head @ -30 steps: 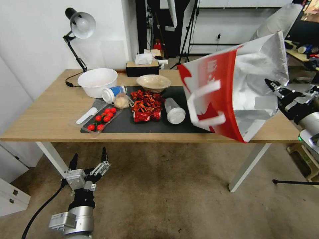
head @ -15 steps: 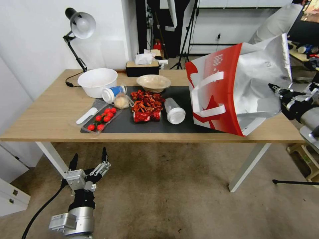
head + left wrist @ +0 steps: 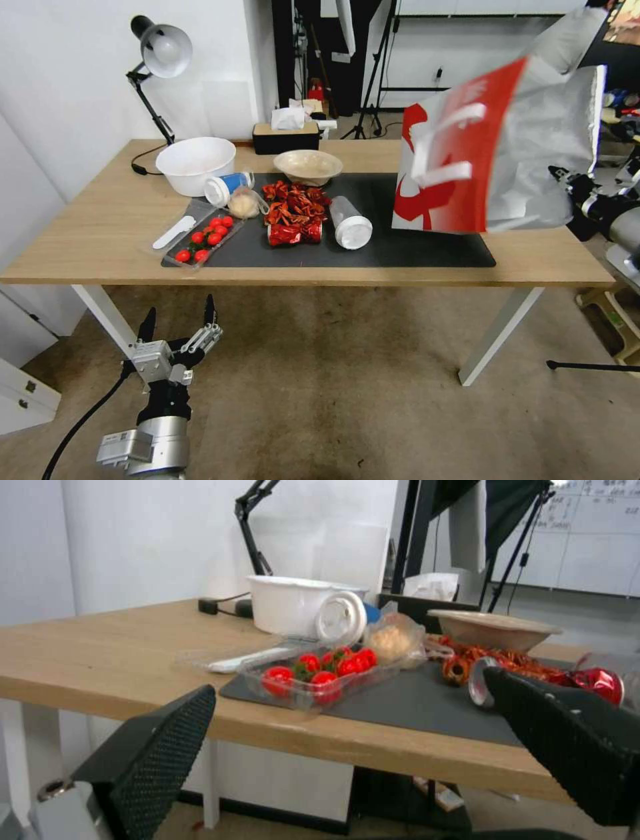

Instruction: Pick up the food delivery bag from the floor and place it on the table.

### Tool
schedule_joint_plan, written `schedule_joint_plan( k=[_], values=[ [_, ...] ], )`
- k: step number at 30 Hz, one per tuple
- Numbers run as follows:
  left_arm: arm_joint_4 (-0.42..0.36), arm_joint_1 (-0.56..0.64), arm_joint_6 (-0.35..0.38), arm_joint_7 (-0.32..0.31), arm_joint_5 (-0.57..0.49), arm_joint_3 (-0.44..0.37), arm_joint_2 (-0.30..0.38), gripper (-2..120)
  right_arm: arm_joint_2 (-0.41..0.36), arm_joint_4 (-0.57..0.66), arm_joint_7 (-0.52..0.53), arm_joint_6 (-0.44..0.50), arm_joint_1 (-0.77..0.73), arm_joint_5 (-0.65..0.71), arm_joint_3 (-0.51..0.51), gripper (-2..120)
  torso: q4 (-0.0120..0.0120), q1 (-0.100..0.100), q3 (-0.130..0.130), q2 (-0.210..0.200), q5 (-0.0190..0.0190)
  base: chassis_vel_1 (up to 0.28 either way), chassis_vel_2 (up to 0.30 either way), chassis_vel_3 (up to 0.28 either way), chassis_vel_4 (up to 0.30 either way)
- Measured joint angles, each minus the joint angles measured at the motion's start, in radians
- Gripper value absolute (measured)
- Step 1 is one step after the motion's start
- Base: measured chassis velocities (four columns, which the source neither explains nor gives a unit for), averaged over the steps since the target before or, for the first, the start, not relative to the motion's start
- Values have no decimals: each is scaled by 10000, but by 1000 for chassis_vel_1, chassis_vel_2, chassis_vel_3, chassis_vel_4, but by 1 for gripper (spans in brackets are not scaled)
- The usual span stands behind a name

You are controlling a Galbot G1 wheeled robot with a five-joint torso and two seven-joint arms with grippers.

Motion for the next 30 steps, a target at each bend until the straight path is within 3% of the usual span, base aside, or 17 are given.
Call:
schedule_joint_plan(
  k=[20,30],
  values=[
    [-116,35,-9,-19,148,53,-92,100,-414,36,1037,-627,637,778,-153,0,-1,0,0,0,0,0,0,0,0],
    [-121,95,-12,-20,232,105,-163,100,-523,-254,1043,-898,850,1058,-285,0,0,0,0,0,-1,0,0,0,0]
  ],
)
